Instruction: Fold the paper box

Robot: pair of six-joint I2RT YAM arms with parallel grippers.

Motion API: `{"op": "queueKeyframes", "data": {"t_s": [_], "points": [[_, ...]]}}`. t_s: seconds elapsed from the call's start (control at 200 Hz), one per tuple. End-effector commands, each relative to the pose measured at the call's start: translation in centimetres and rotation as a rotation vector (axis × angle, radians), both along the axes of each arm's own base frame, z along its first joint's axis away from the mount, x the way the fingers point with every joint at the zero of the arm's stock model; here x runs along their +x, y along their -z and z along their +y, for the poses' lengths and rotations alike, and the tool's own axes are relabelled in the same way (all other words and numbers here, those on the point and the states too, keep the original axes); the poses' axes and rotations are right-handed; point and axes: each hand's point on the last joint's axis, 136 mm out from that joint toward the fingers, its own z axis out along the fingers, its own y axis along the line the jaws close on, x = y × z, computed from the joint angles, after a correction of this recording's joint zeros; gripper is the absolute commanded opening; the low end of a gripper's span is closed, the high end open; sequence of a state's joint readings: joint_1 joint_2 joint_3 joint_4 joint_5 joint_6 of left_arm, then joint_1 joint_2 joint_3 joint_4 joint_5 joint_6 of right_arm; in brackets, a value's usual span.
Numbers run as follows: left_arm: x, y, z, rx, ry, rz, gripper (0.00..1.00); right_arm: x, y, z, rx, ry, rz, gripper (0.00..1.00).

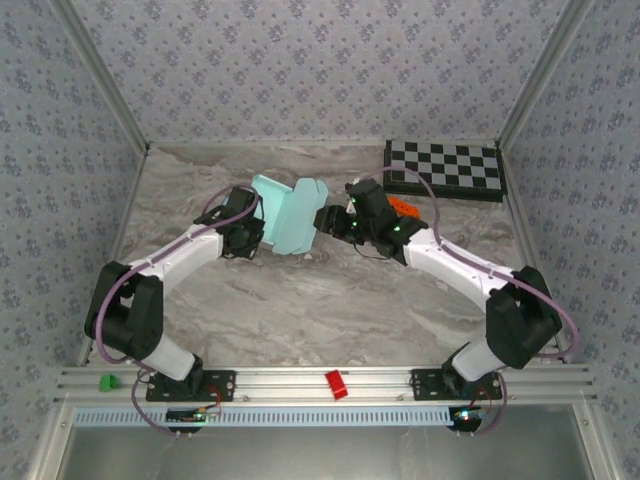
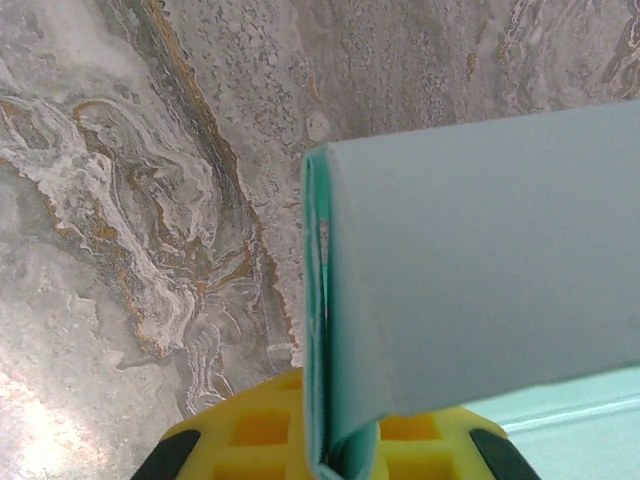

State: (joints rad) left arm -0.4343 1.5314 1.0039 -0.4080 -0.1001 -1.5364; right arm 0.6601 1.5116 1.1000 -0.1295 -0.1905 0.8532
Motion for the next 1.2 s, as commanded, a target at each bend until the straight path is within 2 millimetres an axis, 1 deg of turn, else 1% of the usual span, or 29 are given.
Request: {"op": "queueKeyframes", "data": {"t_s": [0.0, 0.15, 0.245, 0.355, 0.485, 0.625, 0.775, 0.8, 0.85, 0.855, 0.87, 0.99, 1.025, 1.154, 1.194], "points": [[-0.5, -0.5, -0.3, -0.042, -0.038, 0.002, 0.00, 0.0, 0.1, 1.1, 0.028, -0.019, 0.014, 0.49], [-0.5, -0.3, -0.4, -0.053, -0.047, 0.005, 0.00, 0.3, 0.6, 1.7, 0.029, -0.023, 0.024, 0.44], [-0.6, -0.1, -0.5, -0.059, -0.049, 0.011, 0.00, 0.4, 0.9, 1.8, 0.020, -0.025, 0.029, 0.34], [-0.6, 0.0, -0.5, -0.064, -0.050, 0.014, 0.00, 0.3, 1.1, 1.9, 0.007, -0.024, 0.035, 0.21], [-0.4, 0.0, -0.6, -0.066, -0.050, 0.010, 0.00, 0.3, 1.3, 1.9, -0.002, -0.023, 0.041, 0.12], [-0.4, 0.1, -0.8, -0.073, -0.044, 0.014, 0.00, 0.4, 1.4, 2.0, -0.012, -0.021, 0.044, 0.06], [-0.3, 0.4, -1.0, -0.080, -0.036, 0.018, 0.00, 0.7, 1.4, 1.3, -0.048, 0.011, 0.048, 0.00], [-0.3, 0.4, -1.1, -0.081, -0.034, 0.019, 0.03, 0.7, 1.5, 1.2, -0.057, 0.017, 0.050, 0.00], [-0.2, 0.3, -1.1, -0.077, -0.027, 0.016, 0.11, 0.5, 2.2, 0.6, -0.091, 0.030, 0.066, 0.00], [-0.2, 0.3, -1.1, -0.078, -0.027, 0.015, 0.12, 0.7, 1.5, 0.8, -0.082, 0.030, 0.053, 0.00], [-0.2, 0.3, -1.2, -0.077, -0.024, 0.016, 0.15, 1.0, 0.9, 0.8, -0.083, 0.035, 0.043, 0.00], [0.2, -0.1, -1.5, -0.068, 0.006, 0.008, 0.41, 1.3, 1.2, -0.3, -0.163, 0.063, 0.053, 0.00], [0.3, -0.2, -1.6, -0.065, 0.019, 0.008, 0.47, 1.4, 1.3, -0.6, -0.181, 0.076, 0.052, 0.00], [0.7, -0.5, -2.4, -0.068, 0.076, 0.002, 0.60, 1.7, 1.4, -1.9, -0.256, 0.126, 0.062, 0.00], [1.0, -0.8, -2.7, -0.073, 0.100, -0.014, 0.62, 1.7, 1.5, -2.3, -0.278, 0.136, 0.072, 0.00]]}}
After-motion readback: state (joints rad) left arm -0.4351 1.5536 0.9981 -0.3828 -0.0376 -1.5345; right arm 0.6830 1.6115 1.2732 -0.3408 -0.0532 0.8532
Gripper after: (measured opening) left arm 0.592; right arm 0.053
